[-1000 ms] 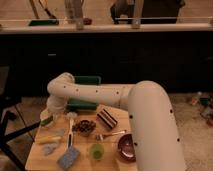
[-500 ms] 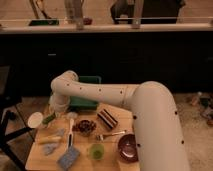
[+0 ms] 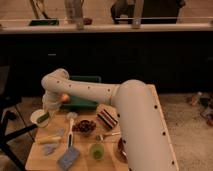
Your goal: Place pepper in paper cup
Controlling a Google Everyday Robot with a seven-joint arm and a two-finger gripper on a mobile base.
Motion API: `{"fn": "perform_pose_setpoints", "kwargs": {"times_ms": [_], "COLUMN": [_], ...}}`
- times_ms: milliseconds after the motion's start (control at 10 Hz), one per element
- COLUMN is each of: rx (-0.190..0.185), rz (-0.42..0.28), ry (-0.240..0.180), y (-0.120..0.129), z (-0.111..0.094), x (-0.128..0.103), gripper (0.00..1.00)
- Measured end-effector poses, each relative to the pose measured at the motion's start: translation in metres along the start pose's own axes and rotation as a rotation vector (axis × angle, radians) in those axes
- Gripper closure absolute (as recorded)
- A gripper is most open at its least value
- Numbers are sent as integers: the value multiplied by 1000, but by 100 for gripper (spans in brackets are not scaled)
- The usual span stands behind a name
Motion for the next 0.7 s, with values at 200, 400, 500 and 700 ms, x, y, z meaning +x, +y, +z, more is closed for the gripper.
{"fn": "perform_pose_setpoints", "kwargs": {"times_ms": [200, 400, 500, 700], "rx": [-6, -15, -22, -25], "rz": [-7, -23, -33, -49], "ry": [10, 31, 42, 55], "y": [-4, -11, -16, -23], "z": [-3, -10, -13, -18], "x": [4, 3, 1, -2], "gripper": [97, 97, 97, 97]}}
